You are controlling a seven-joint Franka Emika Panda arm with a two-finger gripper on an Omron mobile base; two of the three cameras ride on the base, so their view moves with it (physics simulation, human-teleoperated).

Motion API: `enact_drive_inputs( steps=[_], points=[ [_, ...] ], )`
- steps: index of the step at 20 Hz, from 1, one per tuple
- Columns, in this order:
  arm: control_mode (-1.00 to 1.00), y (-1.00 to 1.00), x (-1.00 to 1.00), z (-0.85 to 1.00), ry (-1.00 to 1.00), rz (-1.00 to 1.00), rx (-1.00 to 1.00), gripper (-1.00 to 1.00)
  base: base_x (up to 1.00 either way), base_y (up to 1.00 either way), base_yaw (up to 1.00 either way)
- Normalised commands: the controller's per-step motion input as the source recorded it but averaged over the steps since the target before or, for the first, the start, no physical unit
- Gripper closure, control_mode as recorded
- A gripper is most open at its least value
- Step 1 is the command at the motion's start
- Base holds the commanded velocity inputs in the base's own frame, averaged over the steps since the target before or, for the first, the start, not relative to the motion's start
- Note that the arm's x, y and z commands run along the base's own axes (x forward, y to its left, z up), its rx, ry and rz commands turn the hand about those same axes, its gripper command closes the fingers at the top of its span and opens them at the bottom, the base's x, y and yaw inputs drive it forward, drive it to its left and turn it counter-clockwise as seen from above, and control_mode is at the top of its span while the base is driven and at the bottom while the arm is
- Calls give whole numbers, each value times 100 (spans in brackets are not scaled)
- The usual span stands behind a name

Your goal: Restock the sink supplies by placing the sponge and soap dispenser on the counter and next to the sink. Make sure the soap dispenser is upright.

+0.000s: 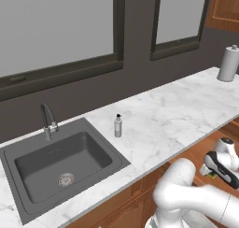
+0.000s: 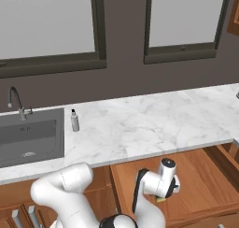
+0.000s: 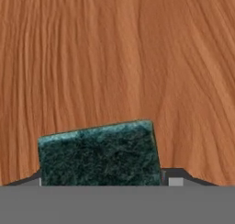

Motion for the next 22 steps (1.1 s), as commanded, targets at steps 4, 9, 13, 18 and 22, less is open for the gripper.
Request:
enact_drive_inputs(
  steps=[4, 9, 13, 18, 22],
  points=[
    [-100, 0, 1, 13, 0, 0, 0, 100, 0, 0, 0],
    [-100, 4, -2, 46, -1, -3, 0, 100, 0, 0, 0],
    [-100, 35, -8, 95, -5, -8, 0, 100, 0, 0, 0],
    [-100, 84, 0, 100, -6, -8, 0, 100, 0, 0, 0],
    [-100, 97, 1, 88, -1, -5, 0, 100, 0, 0, 0]
  ],
)
